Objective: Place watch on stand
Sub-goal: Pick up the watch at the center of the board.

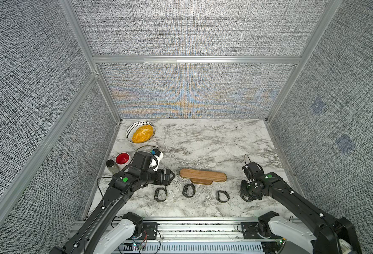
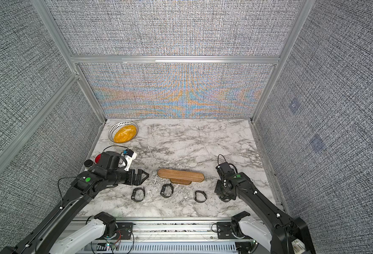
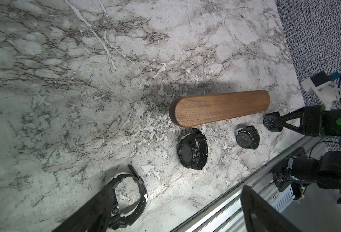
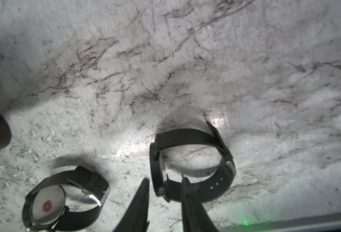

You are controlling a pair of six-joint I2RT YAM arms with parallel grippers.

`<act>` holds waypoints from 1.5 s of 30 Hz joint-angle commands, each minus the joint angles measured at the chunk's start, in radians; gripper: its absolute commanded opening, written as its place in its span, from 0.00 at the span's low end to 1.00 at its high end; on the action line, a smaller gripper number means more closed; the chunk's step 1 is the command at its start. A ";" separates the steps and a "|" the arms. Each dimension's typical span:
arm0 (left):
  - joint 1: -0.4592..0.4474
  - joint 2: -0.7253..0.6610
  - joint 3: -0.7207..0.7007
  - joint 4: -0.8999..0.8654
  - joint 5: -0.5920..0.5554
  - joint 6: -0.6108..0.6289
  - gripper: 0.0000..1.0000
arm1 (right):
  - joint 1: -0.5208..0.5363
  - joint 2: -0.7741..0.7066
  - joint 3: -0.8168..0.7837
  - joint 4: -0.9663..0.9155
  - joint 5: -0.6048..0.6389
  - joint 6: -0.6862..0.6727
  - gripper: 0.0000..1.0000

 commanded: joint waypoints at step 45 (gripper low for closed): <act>-0.073 0.060 0.013 0.118 0.097 -0.154 0.99 | 0.037 -0.048 0.271 0.162 -0.198 -0.114 0.00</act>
